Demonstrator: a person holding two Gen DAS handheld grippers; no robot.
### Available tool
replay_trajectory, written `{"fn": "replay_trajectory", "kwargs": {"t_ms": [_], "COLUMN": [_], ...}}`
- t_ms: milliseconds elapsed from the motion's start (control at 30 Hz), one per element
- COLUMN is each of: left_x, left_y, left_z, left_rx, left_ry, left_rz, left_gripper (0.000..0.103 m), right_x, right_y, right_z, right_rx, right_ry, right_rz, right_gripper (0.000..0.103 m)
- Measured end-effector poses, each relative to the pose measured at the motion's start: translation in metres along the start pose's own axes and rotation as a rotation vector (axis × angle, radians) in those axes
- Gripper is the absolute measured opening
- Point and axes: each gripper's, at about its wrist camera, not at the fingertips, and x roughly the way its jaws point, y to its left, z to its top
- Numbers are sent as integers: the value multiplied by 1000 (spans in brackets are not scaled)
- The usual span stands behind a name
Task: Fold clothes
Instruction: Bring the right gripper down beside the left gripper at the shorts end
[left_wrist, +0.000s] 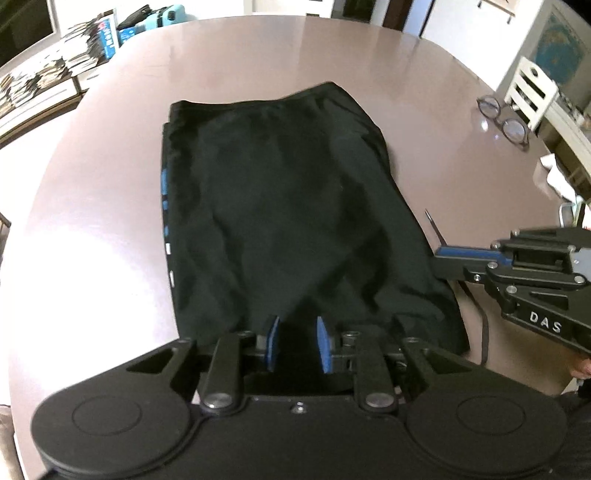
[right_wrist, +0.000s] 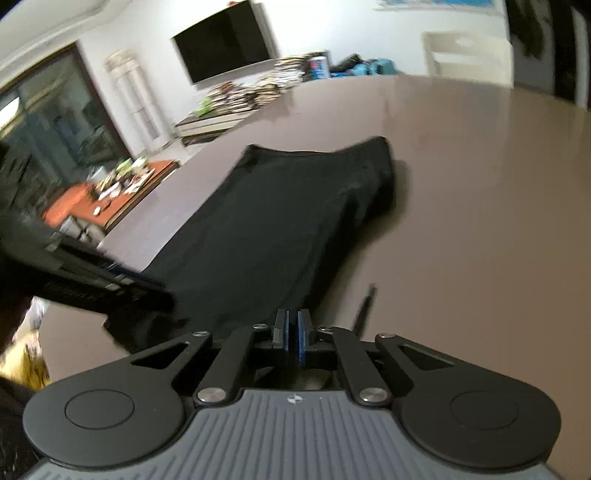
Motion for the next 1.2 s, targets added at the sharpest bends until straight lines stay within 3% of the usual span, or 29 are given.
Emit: {"fn": "replay_trajectory", "kwargs": {"t_ms": [133, 267, 333, 600, 1200], "left_x": [-4, 2, 6, 8, 9], "left_y": [3, 15, 21, 40, 30], "left_z": [-3, -7, -10, -16, -20], "left_rx": [-3, -14, -19, -74, -154], "left_ry": [-6, -1, 0, -11, -23], "left_rz": [-2, -2, -9, -34, 54], "left_gripper": [23, 23, 23, 24, 23], "right_x": [2, 14, 22, 22, 28], "right_y": [21, 35, 37, 9, 2], "right_z": [7, 12, 10, 4, -3], "right_rx": [-83, -128, -143, -68, -125], "right_ry": [-7, 46, 85, 91, 102], "right_rz": [32, 115, 107, 113, 198], "right_gripper": [5, 5, 5, 5, 5]}}
